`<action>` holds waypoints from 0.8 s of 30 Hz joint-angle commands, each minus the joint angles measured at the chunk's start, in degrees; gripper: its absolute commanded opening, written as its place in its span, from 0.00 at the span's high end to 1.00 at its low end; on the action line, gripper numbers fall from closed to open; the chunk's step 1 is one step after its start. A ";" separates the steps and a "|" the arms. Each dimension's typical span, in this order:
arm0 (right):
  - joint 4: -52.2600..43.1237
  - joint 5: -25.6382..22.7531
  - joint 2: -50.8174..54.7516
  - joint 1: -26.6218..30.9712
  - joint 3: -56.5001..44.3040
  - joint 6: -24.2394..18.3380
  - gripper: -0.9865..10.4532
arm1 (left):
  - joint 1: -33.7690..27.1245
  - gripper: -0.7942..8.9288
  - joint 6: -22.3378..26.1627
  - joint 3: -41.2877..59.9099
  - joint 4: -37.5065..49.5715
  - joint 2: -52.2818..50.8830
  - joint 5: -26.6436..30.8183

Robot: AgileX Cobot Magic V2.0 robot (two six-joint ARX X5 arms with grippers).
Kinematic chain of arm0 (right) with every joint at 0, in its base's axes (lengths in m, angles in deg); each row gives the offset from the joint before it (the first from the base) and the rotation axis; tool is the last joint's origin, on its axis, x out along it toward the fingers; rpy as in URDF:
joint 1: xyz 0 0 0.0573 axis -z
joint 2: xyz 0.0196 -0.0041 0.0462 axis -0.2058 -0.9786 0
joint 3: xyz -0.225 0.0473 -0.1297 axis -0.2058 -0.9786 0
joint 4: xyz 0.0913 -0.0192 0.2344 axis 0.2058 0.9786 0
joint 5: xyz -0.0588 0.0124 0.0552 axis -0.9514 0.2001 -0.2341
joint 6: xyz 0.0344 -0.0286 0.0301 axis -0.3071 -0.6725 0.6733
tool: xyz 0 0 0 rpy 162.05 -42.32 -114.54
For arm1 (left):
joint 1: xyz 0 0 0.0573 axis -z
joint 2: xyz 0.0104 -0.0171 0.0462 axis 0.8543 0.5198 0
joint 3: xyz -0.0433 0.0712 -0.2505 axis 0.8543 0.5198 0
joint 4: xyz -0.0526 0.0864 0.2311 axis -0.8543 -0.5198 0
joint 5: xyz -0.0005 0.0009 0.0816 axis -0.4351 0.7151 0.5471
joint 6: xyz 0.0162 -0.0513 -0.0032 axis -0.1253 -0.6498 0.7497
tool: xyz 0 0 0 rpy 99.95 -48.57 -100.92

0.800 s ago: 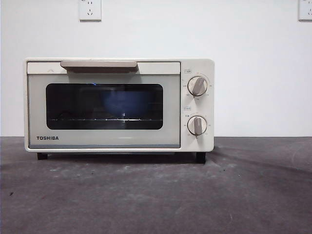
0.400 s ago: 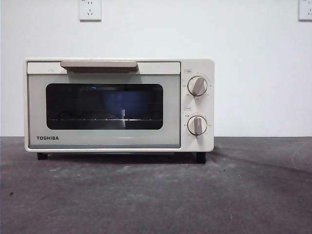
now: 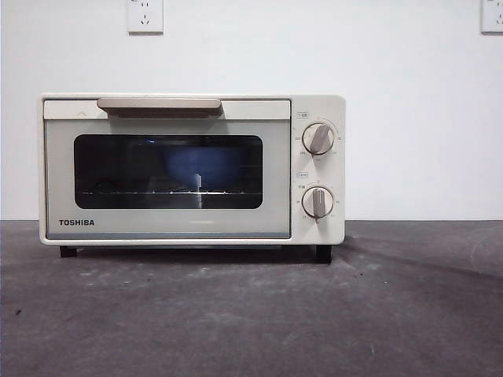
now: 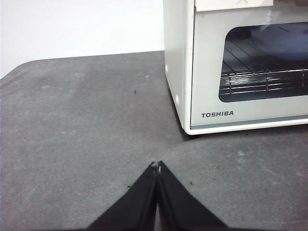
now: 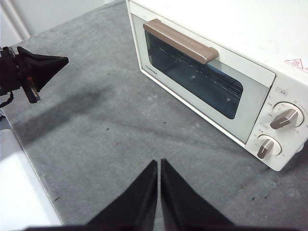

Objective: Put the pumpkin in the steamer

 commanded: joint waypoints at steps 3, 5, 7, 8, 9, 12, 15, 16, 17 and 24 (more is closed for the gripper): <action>-0.61 -0.22 -0.22 -0.57 0.50 0.52 0.91 | 0.04 0.91 -0.74 1.16 -0.37 -0.09 0.22; -0.61 -0.22 -0.22 -0.57 0.50 0.52 0.91 | 0.04 0.91 -0.74 1.16 -0.37 -0.07 0.22; -0.61 -0.22 -0.22 -0.57 0.50 0.50 0.91 | 0.04 0.91 -0.74 1.16 -0.37 -0.09 0.22; -0.61 -0.22 -0.22 -0.57 0.50 0.52 0.91 | 0.04 0.91 -0.74 1.16 -0.37 -0.07 0.22; -0.61 -0.22 -0.22 -0.57 0.50 0.52 0.91 | 0.04 0.91 -0.74 1.16 -0.37 -0.07 0.22; -0.61 -0.22 -0.22 -0.57 0.50 0.52 0.91 | 0.04 0.91 -0.74 1.16 -0.37 -0.09 0.22; -0.61 -0.22 -0.22 -0.57 0.50 0.52 0.91 | 0.04 0.91 -0.74 1.16 -0.37 -0.09 0.22; -0.61 -0.22 -0.22 -0.57 0.50 0.52 0.91 | 0.04 0.91 -0.74 1.16 -0.37 -0.09 0.22; -0.61 -0.22 -0.22 -0.57 0.50 0.50 0.91 | 0.04 0.91 -0.74 1.16 -0.37 -0.09 0.22; 0.66 -1.84 0.33 0.70 0.50 -3.08 0.91 | 0.04 0.91 -0.74 1.16 -0.37 -0.09 0.22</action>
